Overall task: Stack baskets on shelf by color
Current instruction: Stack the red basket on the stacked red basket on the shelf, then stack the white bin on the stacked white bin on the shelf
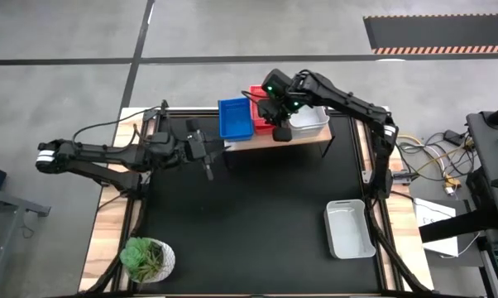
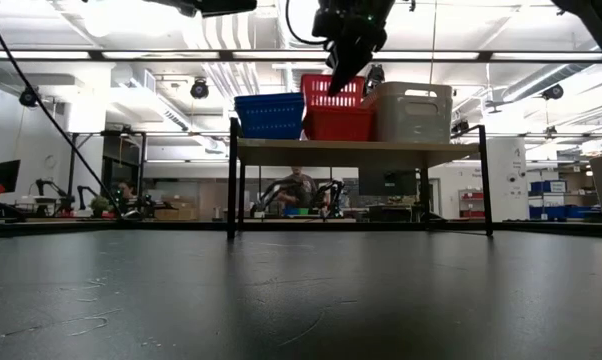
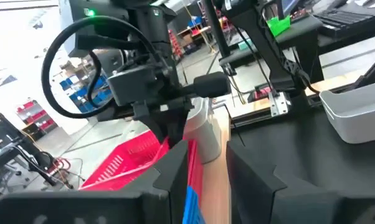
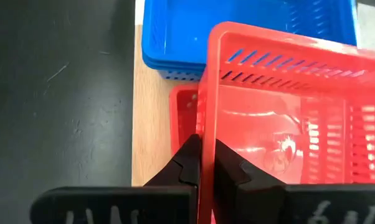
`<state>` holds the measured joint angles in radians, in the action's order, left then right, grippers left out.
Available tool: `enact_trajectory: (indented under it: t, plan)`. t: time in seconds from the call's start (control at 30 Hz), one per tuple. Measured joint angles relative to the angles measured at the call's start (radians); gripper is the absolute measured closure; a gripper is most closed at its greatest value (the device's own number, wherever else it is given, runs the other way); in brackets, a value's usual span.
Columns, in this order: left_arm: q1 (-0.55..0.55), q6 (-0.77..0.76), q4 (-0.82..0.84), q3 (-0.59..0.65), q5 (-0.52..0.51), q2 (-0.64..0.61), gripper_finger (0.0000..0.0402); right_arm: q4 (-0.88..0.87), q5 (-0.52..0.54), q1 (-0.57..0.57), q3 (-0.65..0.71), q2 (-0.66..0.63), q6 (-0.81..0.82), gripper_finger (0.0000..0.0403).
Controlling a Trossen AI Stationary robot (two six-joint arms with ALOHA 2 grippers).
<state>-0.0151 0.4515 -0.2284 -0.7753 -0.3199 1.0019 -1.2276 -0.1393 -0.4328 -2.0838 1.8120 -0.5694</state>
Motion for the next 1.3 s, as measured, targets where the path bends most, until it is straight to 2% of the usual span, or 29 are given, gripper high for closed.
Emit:
enact_trajectory:
  t: [0.6, 0.9, 1.1, 1.2, 1.3]
  plan:
    - [0.000, 0.009, 0.000, 0.001, 0.000, 0.016, 0.0308, -0.078, -0.044, 0.011, 0.003, 0.032, 0.053, 0.0388]
    - [0.000, 0.009, 0.001, 0.001, 0.000, 0.029, 0.0308, -0.082, -0.044, 0.012, -0.004, 0.004, 0.065, 0.0310]
    - [0.000, 0.027, -0.005, 0.001, 0.000, 0.033, 0.0308, -0.083, -0.036, 0.011, -0.068, -0.009, 0.089, 0.0271]
    - [0.000, 0.027, 0.000, 0.001, 0.000, 0.036, 0.0308, -0.007, -0.035, 0.012, -0.087, -0.011, 0.097, 0.0277]
    - [0.000, 0.027, -0.006, 0.001, 0.000, 0.037, 0.0308, 0.117, -0.036, 0.011, -0.064, -0.009, 0.097, 0.0304]
